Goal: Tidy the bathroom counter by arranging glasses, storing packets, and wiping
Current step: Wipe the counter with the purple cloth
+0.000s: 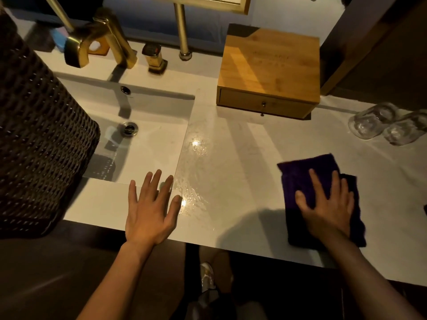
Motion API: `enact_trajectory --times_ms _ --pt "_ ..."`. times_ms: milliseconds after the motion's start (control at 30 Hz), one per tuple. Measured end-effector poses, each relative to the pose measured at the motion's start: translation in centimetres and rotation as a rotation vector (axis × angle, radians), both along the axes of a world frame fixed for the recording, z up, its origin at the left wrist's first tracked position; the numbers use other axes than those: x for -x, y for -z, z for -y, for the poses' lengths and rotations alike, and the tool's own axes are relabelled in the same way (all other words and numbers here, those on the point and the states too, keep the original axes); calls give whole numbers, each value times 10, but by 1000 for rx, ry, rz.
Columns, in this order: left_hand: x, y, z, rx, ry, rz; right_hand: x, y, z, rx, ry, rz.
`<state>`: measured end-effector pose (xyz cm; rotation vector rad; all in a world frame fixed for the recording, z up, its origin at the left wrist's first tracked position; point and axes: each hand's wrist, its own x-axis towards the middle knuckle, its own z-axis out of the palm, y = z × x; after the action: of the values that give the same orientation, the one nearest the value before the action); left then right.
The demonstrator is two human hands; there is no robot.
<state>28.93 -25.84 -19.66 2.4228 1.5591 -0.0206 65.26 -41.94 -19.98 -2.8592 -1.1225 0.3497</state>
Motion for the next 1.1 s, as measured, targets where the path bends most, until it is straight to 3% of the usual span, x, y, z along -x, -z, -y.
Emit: enact_trajectory --times_ms 133,333,467,567,733,933,1000,1100 --pt "0 1 0 15 3 27 14 4 -77 33 89 2" --pt "3 1 -1 15 15 69 91 -2 -161 15 -357 -10" --pt "5 -2 -1 -12 39 103 147 -5 -131 37 -742 -63" --pt "6 -3 -1 -15 38 103 145 -1 -67 -76 -861 -42" --pt "5 -3 1 -9 41 85 56 0 10 -65 -658 -45" --pt "3 -5 0 -15 54 89 11 -2 -73 51 -132 0" --pt "2 -7 0 -19 58 103 33 0 -117 33 -99 18" --pt "4 -6 1 -27 60 102 96 -2 -154 9 -272 -17"
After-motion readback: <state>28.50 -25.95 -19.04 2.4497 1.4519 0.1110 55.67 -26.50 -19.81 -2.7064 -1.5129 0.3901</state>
